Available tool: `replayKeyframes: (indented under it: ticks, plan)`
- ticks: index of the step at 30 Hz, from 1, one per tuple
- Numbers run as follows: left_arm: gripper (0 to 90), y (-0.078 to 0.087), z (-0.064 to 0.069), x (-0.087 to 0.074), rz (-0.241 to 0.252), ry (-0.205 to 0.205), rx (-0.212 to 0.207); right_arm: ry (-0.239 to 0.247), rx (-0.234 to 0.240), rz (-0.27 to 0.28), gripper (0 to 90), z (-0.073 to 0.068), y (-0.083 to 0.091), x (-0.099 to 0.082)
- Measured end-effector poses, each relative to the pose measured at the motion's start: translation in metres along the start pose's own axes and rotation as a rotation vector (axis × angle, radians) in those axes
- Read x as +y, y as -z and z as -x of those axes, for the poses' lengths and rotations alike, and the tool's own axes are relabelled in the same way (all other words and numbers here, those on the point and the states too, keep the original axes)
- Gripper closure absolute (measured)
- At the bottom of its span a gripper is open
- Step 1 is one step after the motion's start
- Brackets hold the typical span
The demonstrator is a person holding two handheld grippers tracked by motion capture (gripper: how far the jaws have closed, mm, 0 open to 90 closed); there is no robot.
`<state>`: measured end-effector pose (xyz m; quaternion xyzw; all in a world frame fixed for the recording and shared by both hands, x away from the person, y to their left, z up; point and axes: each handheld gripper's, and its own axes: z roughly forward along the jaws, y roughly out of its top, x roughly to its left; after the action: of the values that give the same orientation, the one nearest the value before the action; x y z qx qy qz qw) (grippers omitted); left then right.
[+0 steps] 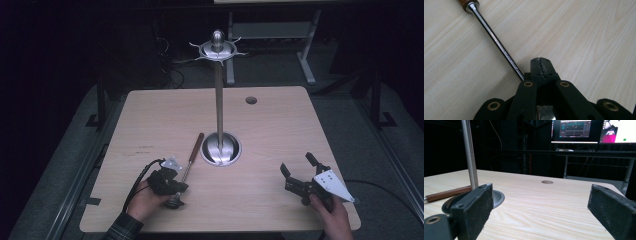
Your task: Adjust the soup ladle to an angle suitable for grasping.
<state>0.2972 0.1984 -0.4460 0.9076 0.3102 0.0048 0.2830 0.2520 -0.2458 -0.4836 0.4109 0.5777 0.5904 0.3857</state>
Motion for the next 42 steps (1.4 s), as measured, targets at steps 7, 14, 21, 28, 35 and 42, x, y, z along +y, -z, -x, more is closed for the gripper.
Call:
replayKeyframes:
  ticks: [7, 14, 21, 28, 35, 42]
  plan:
    - [90.0, 0.002, -0.005, -0.001, -0.016, -0.008, 0.016, -0.001, 0.0, 0.0, 6.0, 0.0, 0.0, 0.0]
    - [90.0, 0.007, -0.011, -0.004, -0.01, 0.021, 0.042, -0.001, 0.001, 0.0, 6.0, 0.0, 0.0, 0.0]
    - [90.0, 0.014, -0.022, -0.008, -0.01, 0.026, 0.064, -0.001, 0.001, 0.0, 6.0, 0.0, 0.0, 0.0]
    - [90.0, 0.017, -0.027, -0.01, -0.014, 0.028, 0.071, -0.001, 0.002, 0.0, 6.0, 0.0, 0.0, 0.0]
    - [90.0, 0.018, -0.03, -0.012, -0.029, 0.024, 0.096, -0.002, 0.003, 0.0, 6.0, 0.0, 0.0, 0.0]
    - [90.0, 0.024, -0.04, -0.016, -0.024, 0.046, 0.12, -0.002, 0.002, 0.0, 6.0, 0.0, 0.0, 0.0]
